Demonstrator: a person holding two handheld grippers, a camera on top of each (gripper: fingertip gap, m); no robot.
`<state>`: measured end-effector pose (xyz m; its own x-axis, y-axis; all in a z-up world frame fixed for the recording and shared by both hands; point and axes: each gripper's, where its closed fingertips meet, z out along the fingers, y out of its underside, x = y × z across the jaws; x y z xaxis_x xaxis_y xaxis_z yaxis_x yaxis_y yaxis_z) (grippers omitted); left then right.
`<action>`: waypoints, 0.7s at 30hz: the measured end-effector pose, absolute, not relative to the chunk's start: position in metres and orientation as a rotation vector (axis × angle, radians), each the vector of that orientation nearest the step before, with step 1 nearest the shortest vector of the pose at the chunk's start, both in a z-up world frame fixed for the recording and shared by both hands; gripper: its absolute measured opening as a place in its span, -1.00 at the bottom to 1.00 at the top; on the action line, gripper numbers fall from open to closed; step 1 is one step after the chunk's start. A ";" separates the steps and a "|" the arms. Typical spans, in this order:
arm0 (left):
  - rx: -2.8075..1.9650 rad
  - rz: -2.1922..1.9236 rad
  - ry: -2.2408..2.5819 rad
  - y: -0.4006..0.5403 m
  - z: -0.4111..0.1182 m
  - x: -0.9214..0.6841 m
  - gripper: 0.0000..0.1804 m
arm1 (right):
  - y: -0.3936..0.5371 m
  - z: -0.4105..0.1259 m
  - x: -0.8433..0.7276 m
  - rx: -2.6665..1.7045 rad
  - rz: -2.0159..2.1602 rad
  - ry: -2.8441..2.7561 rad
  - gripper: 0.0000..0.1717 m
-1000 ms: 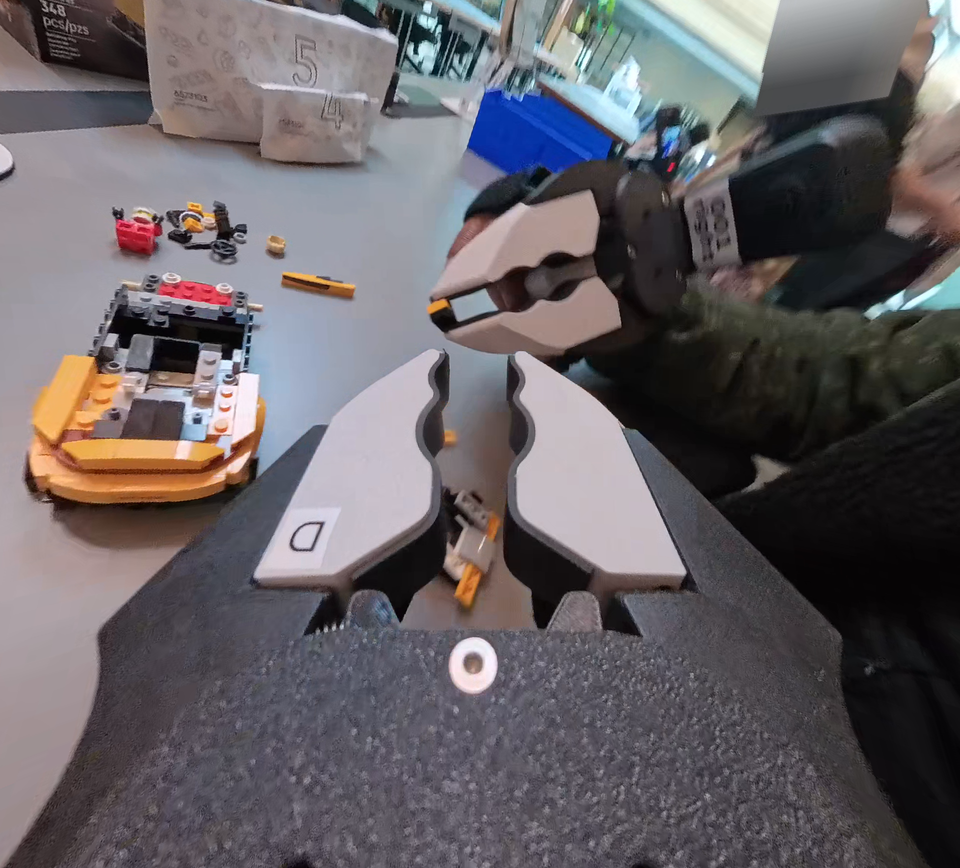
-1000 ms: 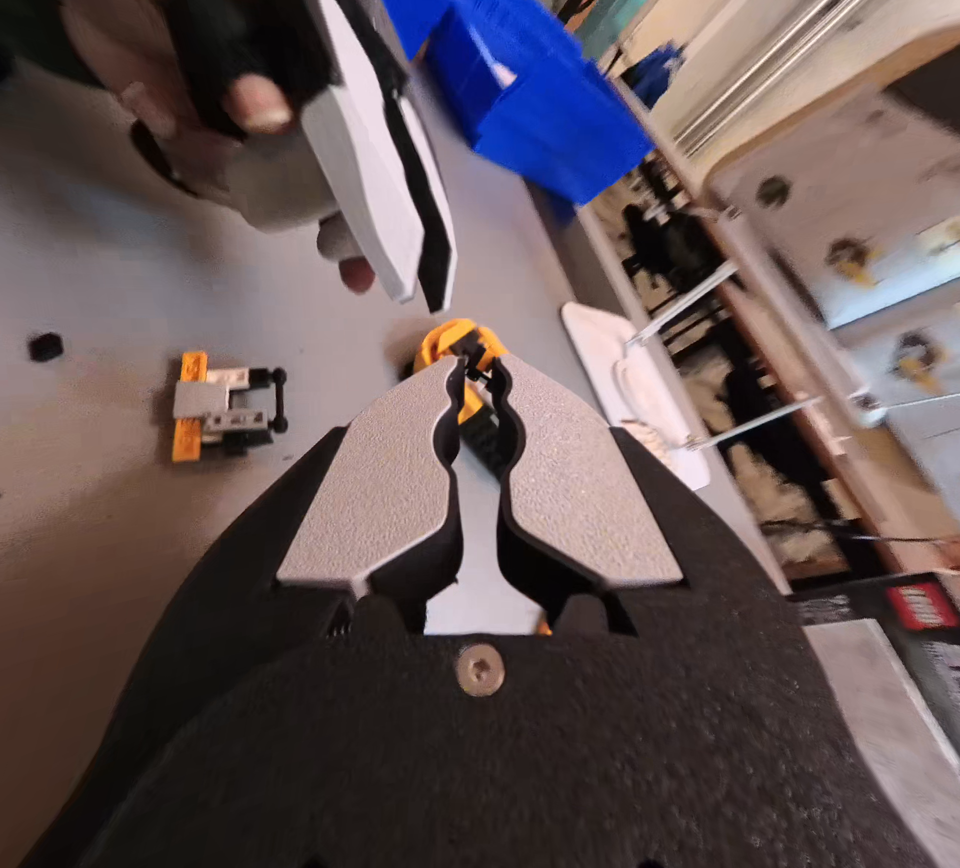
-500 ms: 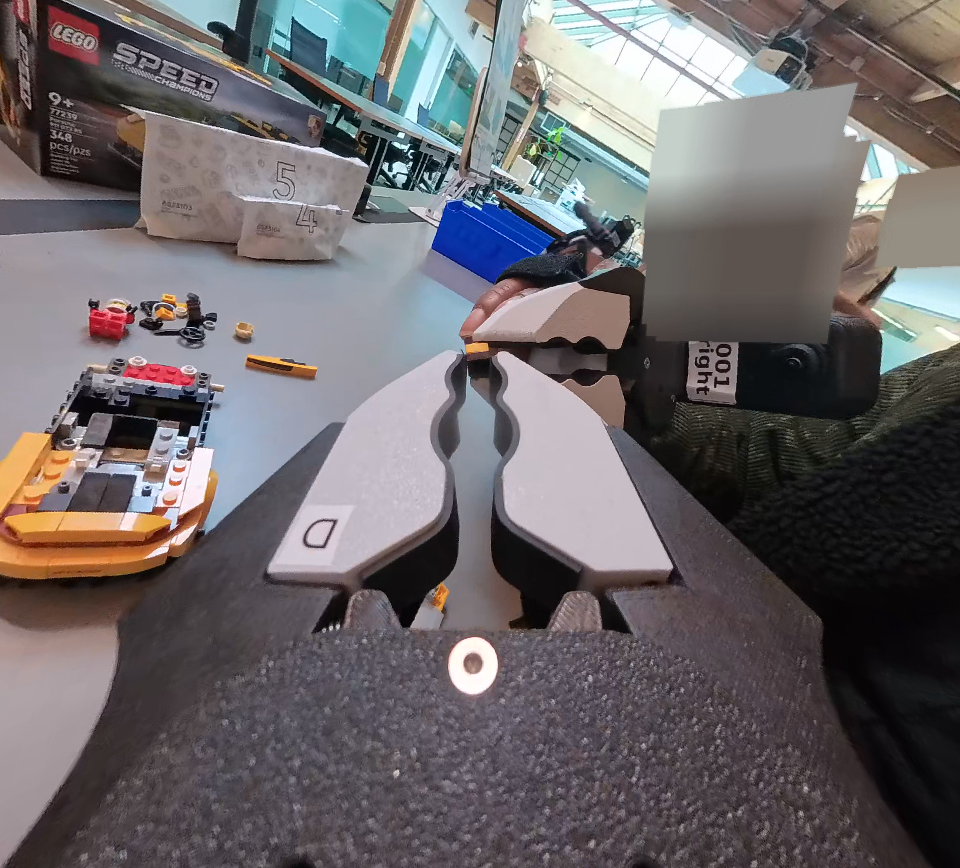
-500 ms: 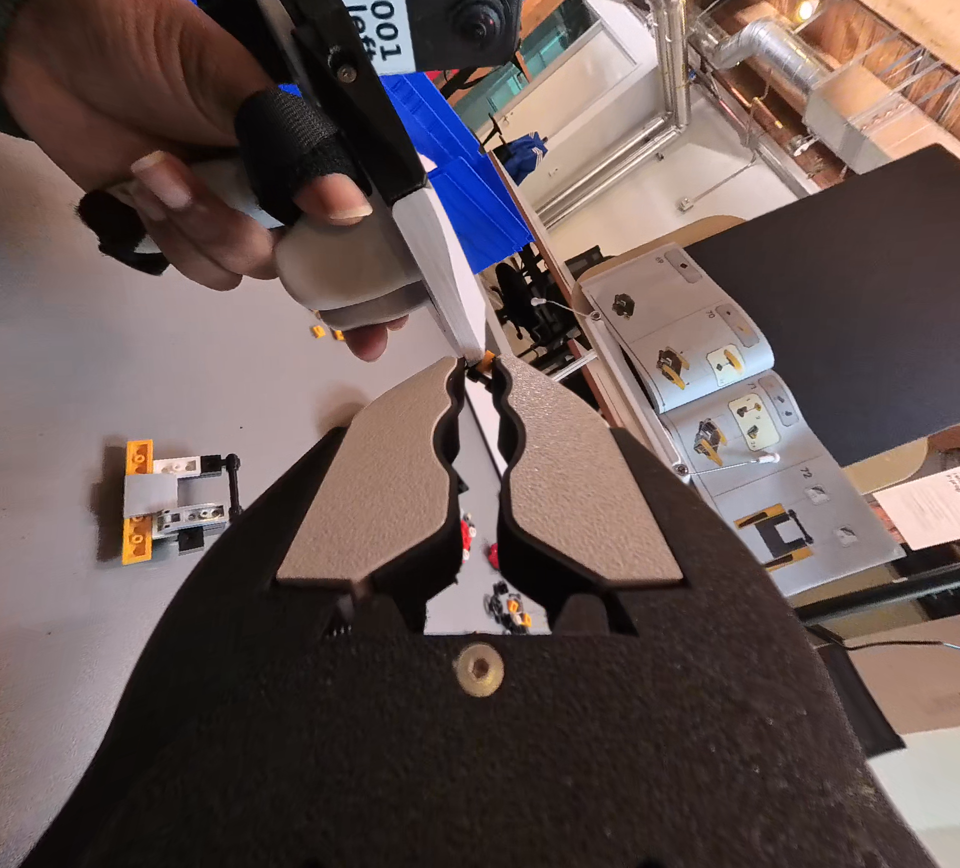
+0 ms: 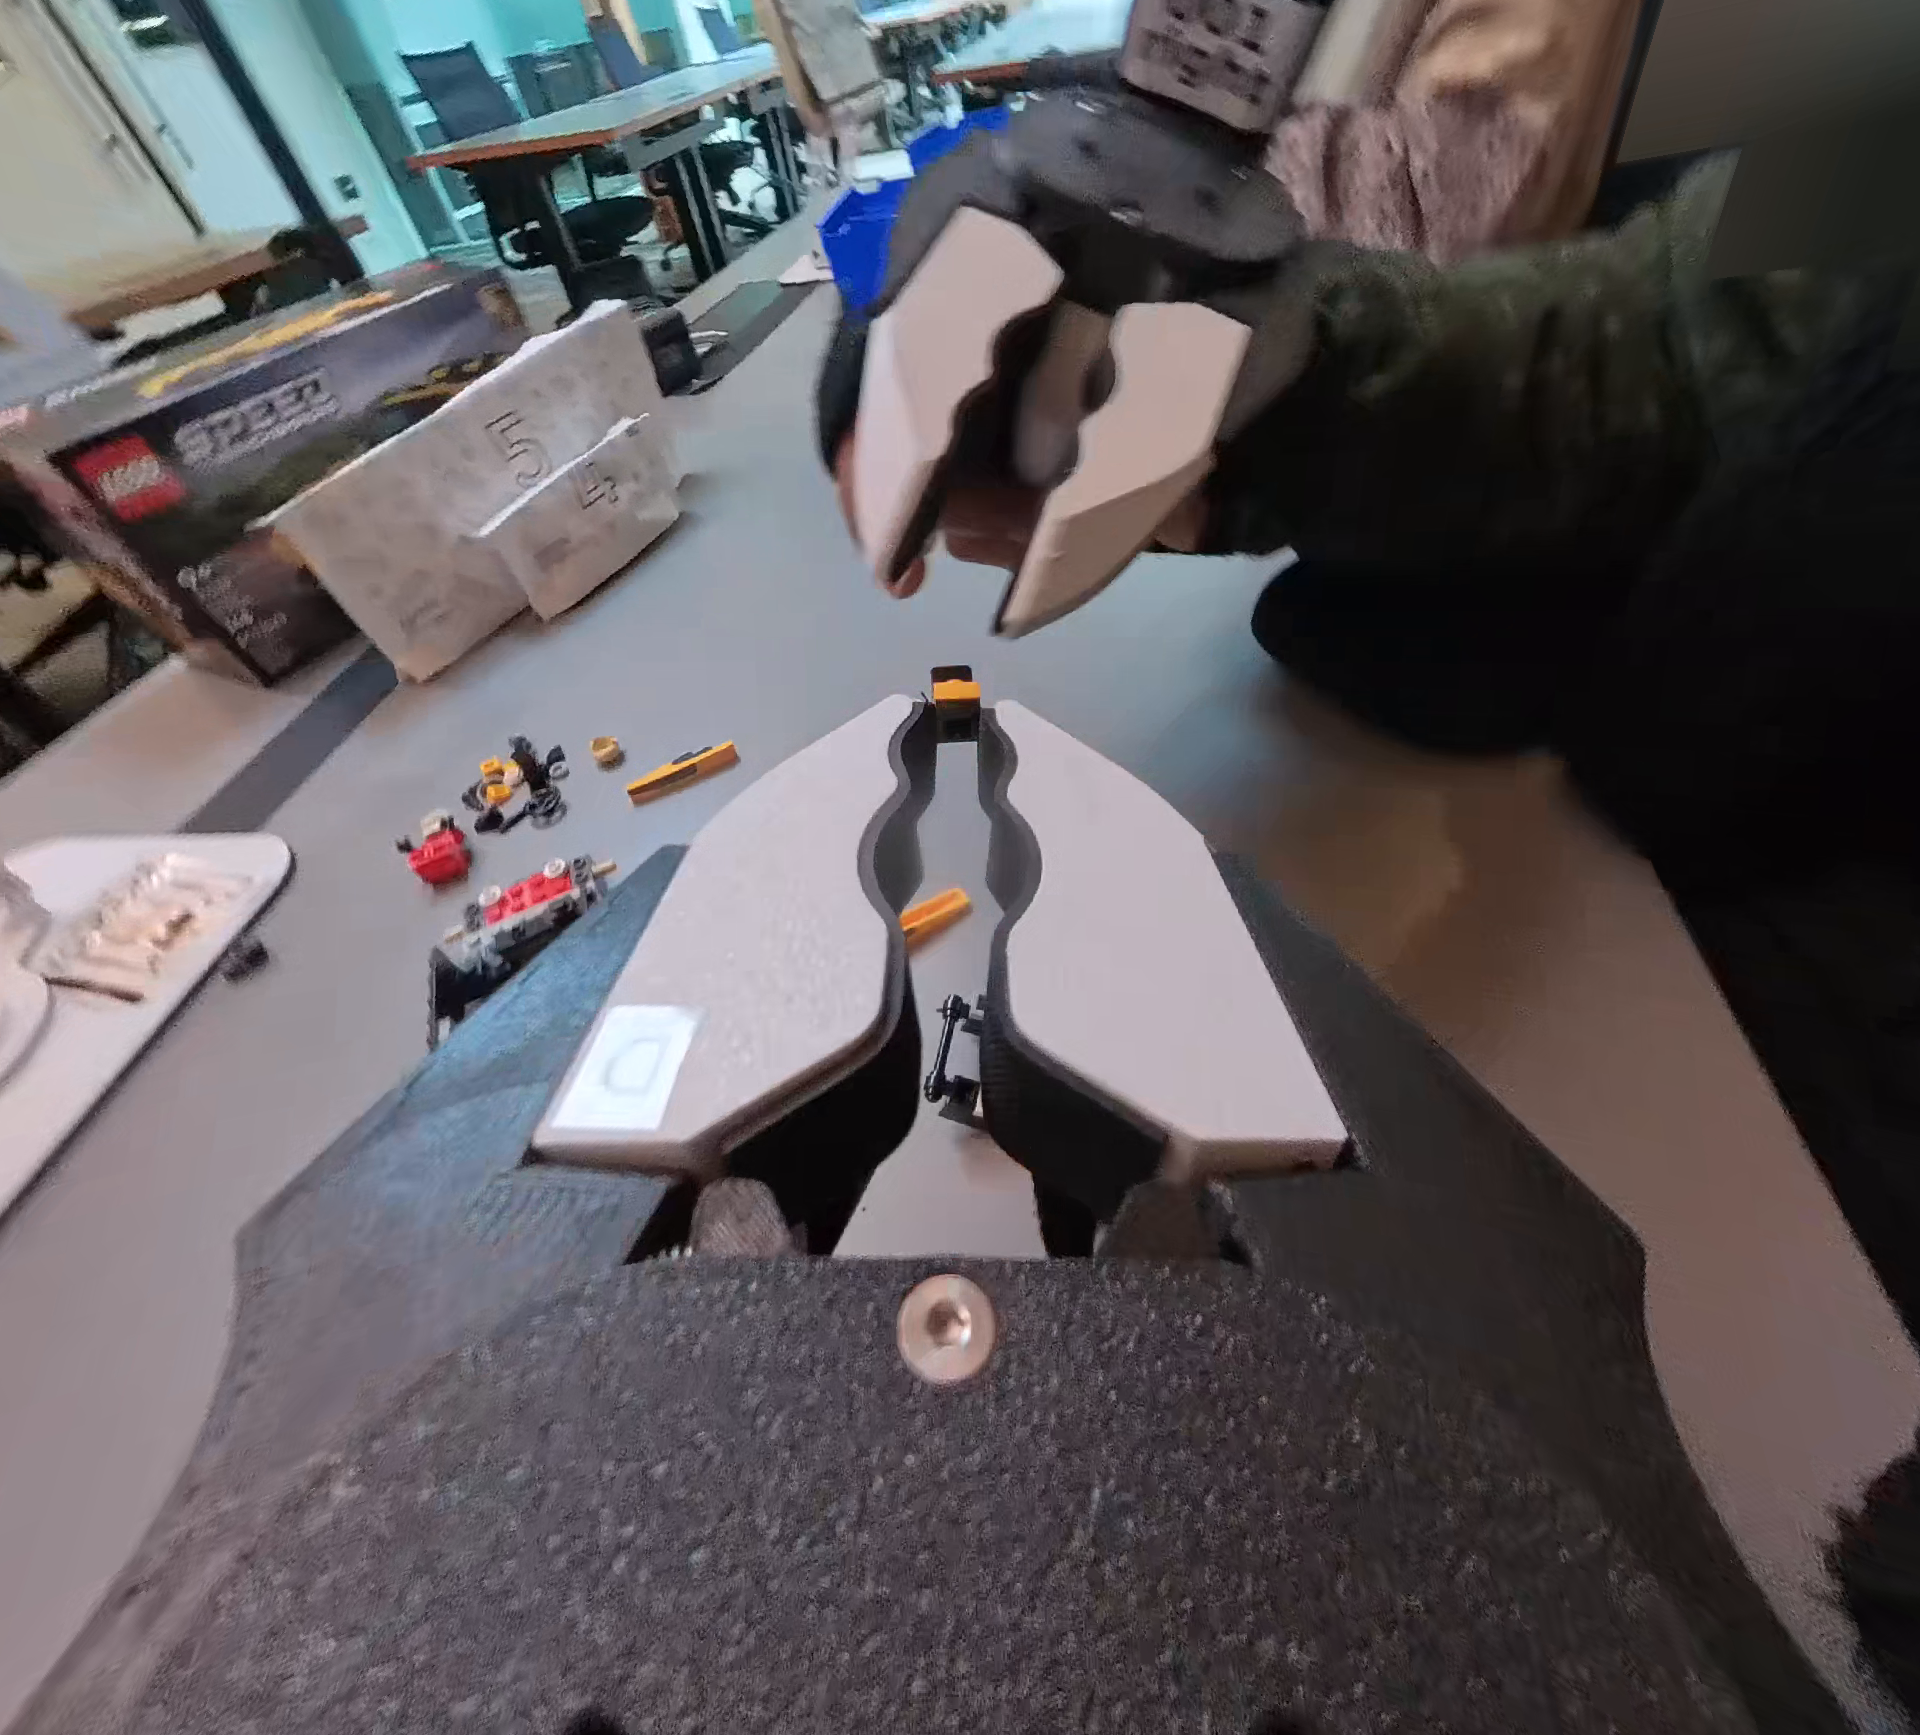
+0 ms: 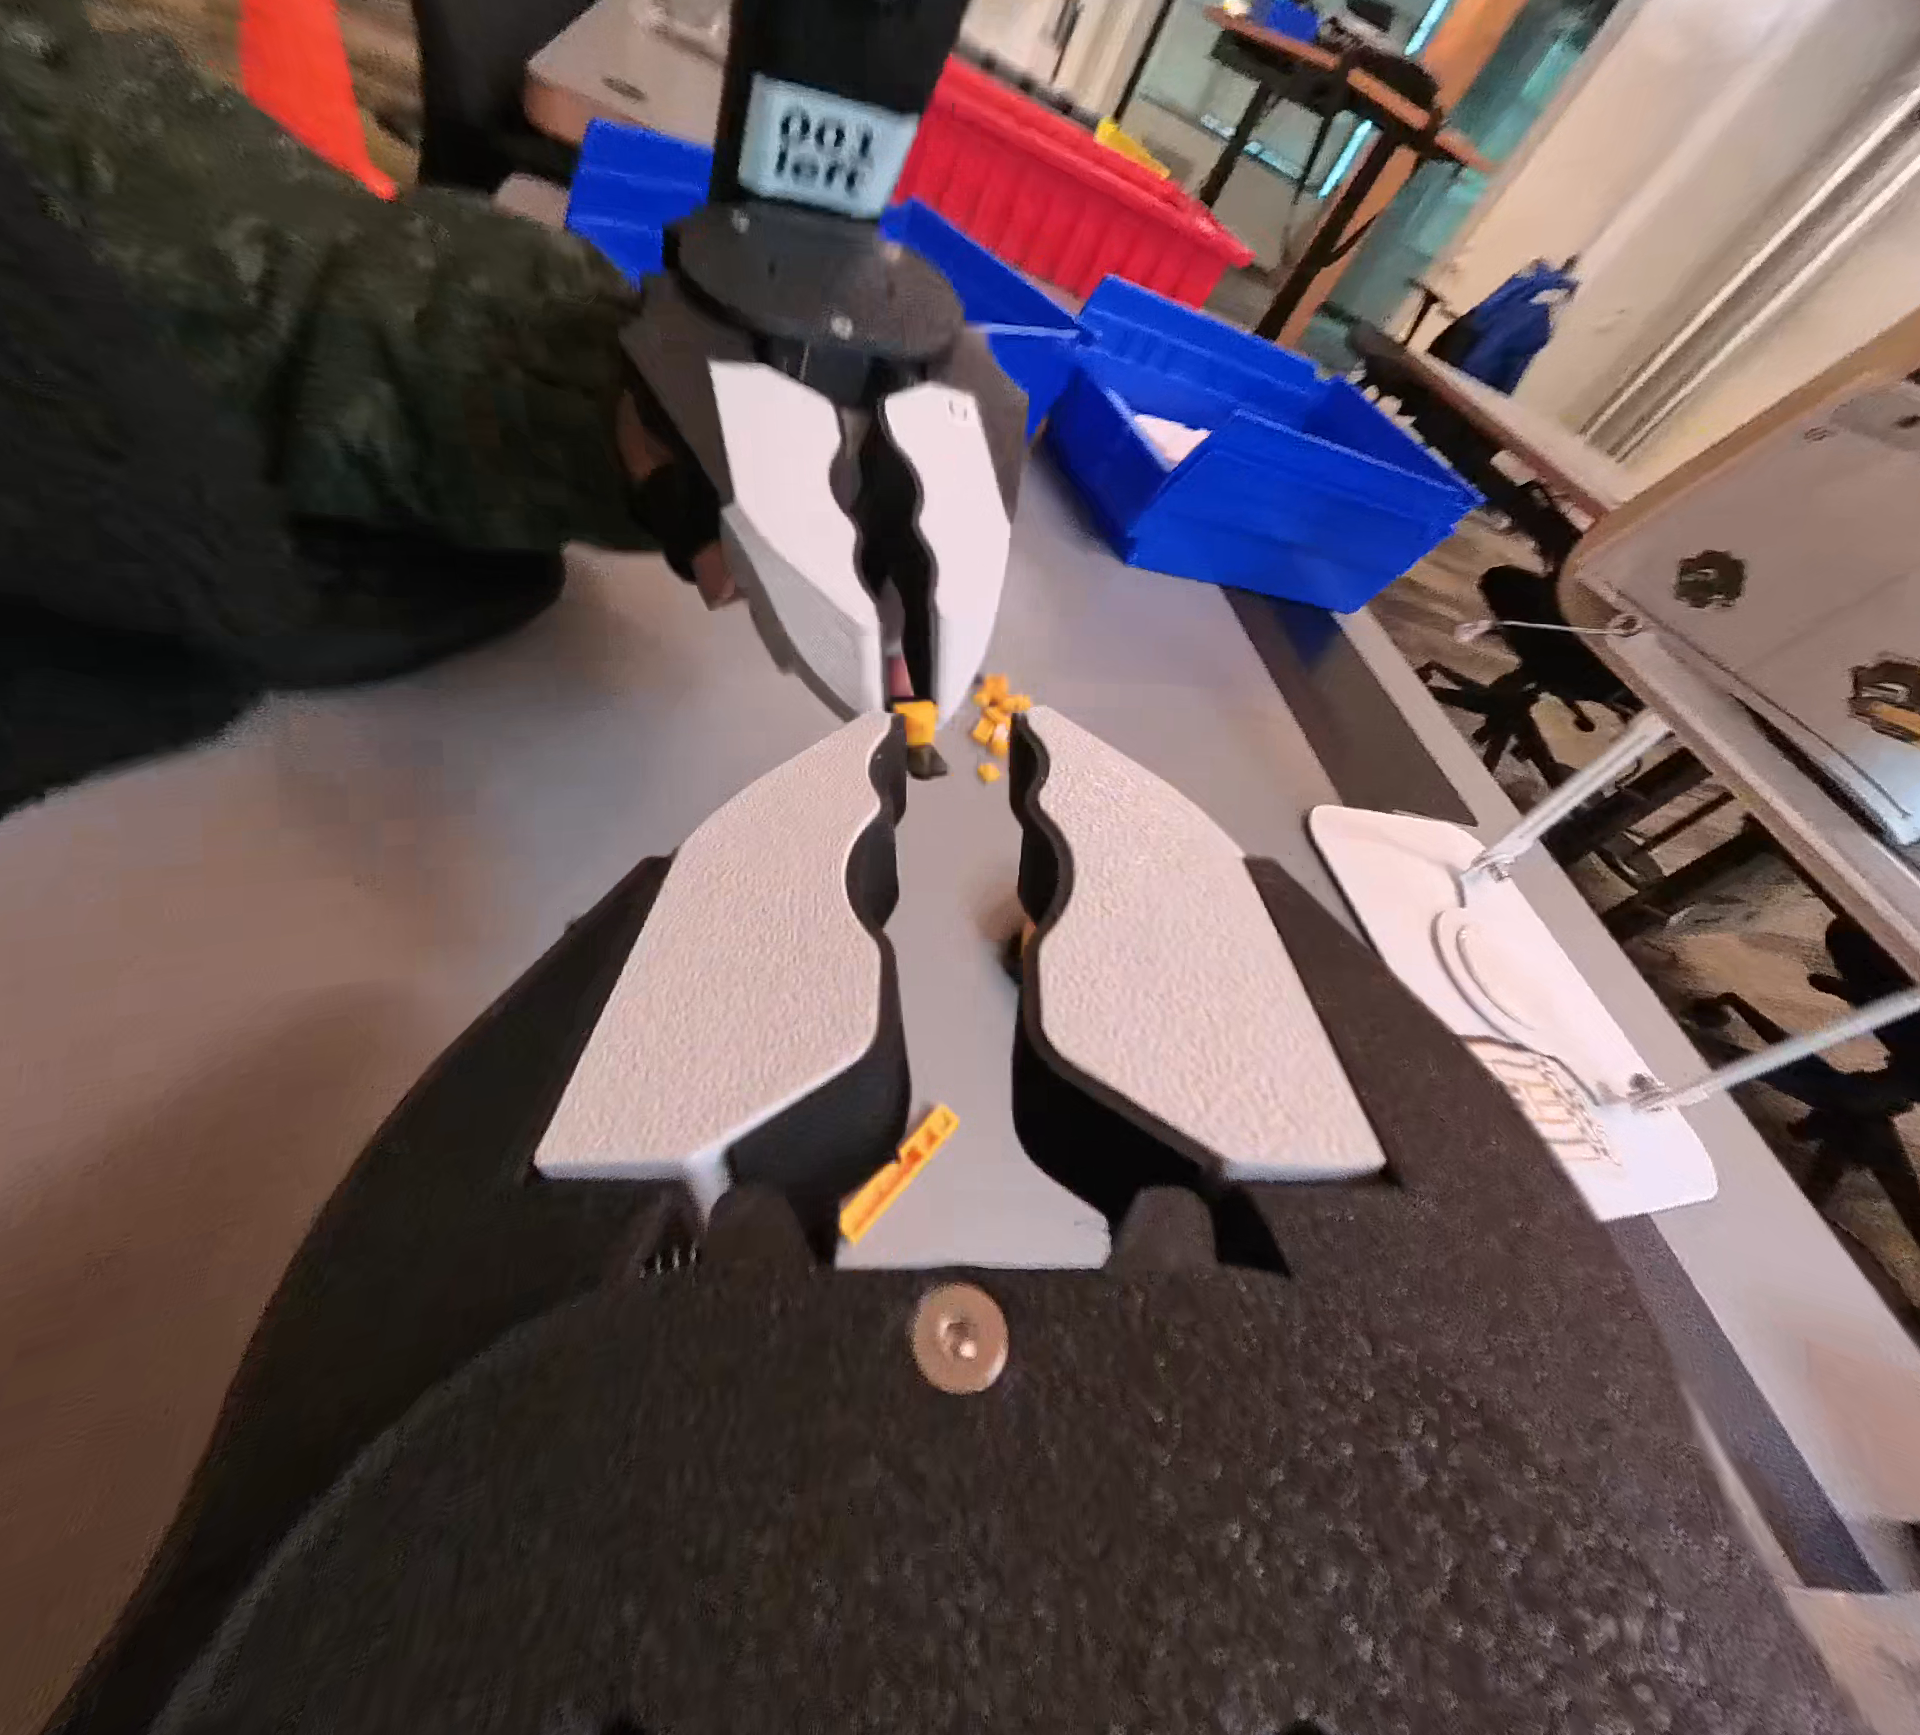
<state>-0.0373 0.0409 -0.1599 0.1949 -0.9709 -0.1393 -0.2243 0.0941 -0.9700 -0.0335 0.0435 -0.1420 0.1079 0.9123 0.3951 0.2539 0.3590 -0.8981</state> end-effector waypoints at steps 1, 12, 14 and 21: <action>-1.339 -0.817 1.303 0.035 -0.161 -0.034 -0.91 | 0.041 -0.147 -0.033 -1.139 0.669 -1.455 -0.79; -1.237 -0.500 1.500 0.026 -0.176 -0.029 -0.91 | 0.021 -0.173 -0.036 -1.121 0.585 -1.672 -0.84; -1.238 -0.464 1.517 0.026 -0.179 -0.030 -0.91 | 0.021 -0.176 -0.036 -1.121 0.573 -1.685 -0.87; -1.260 -0.392 1.588 0.025 -0.189 -0.033 -0.92 | 0.022 -0.185 -0.039 -1.104 0.494 -1.719 -0.93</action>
